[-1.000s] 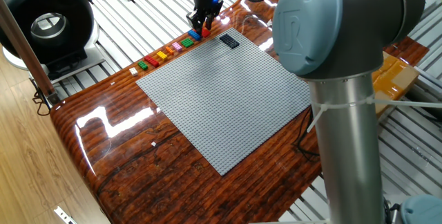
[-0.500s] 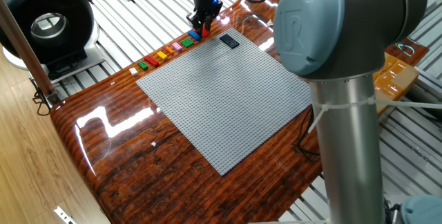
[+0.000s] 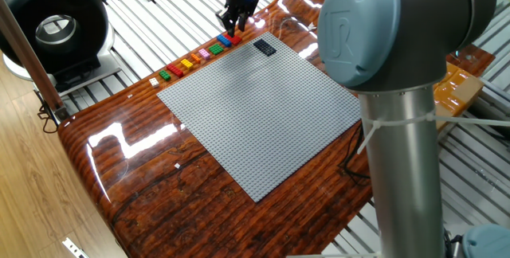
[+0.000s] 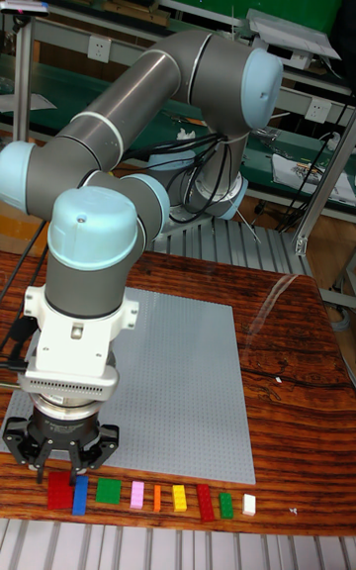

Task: Build with small Lego blocks

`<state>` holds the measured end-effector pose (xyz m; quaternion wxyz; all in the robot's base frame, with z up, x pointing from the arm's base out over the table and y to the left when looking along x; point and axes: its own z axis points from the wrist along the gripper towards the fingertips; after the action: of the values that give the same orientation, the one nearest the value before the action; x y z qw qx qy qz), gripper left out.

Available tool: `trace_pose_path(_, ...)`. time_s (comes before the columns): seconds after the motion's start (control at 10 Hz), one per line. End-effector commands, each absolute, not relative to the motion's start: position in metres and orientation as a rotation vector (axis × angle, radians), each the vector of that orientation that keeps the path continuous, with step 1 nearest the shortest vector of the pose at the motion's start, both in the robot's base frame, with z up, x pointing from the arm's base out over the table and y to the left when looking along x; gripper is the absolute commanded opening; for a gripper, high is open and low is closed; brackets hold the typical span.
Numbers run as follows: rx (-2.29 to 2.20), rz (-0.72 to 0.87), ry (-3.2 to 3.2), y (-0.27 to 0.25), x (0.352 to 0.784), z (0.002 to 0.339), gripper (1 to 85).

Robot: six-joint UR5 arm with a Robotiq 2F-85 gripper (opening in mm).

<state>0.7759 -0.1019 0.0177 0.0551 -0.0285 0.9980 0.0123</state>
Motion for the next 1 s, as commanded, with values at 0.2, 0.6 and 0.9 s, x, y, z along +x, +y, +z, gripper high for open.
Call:
trace_pose_path(0.2, -0.127, 0.064, 3.004, -0.102, 0.777, 0.006, 40.7)
trace_pose_path(0.6, -0.134, 0.059, 2.999, -0.1, 0.773, 0.001, 40.7)
trace_pose_path(0.9, -0.139, 0.056, 2.999, -0.099, 0.773, 0.0, 40.7)
